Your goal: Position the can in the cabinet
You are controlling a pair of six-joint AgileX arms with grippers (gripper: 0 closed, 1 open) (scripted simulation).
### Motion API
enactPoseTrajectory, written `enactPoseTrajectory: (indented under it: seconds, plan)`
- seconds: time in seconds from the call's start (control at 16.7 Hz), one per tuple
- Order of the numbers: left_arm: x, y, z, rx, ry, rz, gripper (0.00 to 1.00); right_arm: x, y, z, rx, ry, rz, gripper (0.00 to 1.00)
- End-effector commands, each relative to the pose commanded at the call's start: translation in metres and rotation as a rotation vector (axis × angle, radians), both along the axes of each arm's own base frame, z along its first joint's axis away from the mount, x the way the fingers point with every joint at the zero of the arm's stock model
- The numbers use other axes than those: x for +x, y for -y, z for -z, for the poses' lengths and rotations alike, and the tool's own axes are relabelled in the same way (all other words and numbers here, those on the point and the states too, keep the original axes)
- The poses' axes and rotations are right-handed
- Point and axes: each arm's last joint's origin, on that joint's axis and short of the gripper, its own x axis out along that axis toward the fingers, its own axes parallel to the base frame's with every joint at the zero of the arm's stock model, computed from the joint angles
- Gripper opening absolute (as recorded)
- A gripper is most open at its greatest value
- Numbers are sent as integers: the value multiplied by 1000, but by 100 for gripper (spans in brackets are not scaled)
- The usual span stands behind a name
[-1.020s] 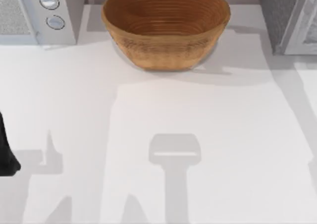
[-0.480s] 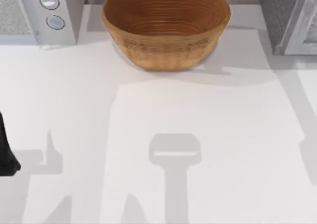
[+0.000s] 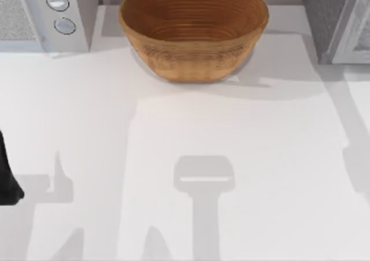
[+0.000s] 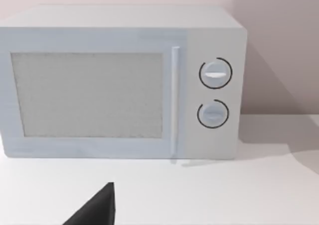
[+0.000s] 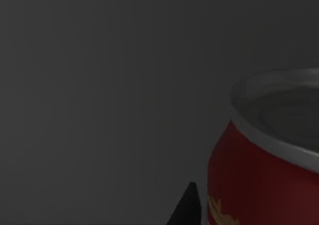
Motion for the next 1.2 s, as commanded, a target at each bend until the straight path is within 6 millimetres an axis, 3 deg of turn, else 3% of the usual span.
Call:
enactPoseTrajectory:
  seconds: [0.3, 0.66, 1.2]
  plan:
    - [0, 0, 0, 0, 0, 0, 100, 18, 3, 6, 0, 0, 0, 0]
    - [0, 0, 0, 0, 0, 0, 100, 20, 4, 7, 0, -1, 0, 0]
    - [0, 0, 0, 0, 0, 0, 100, 20, 4, 7, 0, -1, 0, 68]
